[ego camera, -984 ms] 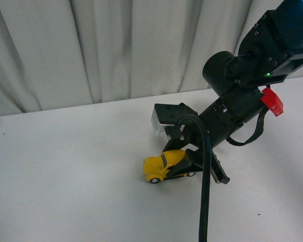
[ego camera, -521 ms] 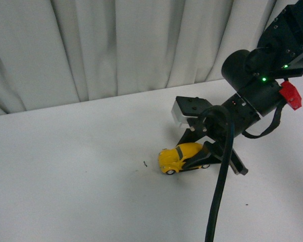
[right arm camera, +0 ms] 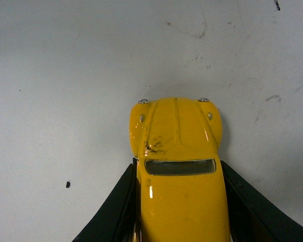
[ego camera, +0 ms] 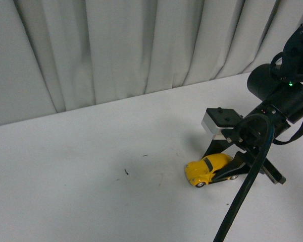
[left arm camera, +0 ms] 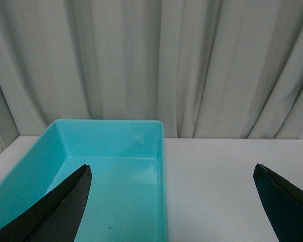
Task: Wind up and store yellow beetle toy
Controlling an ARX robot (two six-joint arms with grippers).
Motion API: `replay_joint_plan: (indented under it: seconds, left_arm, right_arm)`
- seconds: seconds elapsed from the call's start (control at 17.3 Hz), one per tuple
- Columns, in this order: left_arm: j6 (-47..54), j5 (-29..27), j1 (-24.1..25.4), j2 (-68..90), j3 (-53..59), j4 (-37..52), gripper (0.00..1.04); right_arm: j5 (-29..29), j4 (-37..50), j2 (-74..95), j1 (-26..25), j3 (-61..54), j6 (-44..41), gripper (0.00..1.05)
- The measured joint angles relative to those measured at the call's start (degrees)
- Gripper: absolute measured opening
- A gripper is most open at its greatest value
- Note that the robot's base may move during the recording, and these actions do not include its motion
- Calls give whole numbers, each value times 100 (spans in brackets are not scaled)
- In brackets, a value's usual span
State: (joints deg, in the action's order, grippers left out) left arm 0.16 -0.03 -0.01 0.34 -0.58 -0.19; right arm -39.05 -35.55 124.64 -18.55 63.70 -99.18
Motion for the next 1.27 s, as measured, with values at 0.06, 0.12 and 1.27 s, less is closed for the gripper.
replay_joint_plan:
  seconds: [0.06,0.12,1.27]
  left_arm:
    - [0,2,0,0,0,0,98]
    - [0,0,0,0,0,0,98]
    - [0,0,0,0,0,0,98]
  right_arm:
    - [11,-50,0,-59,2,-37,41]
    - [24,-79,0,-59,20,-52,41]
    - [446,-201,17,-28,96,-98,98]
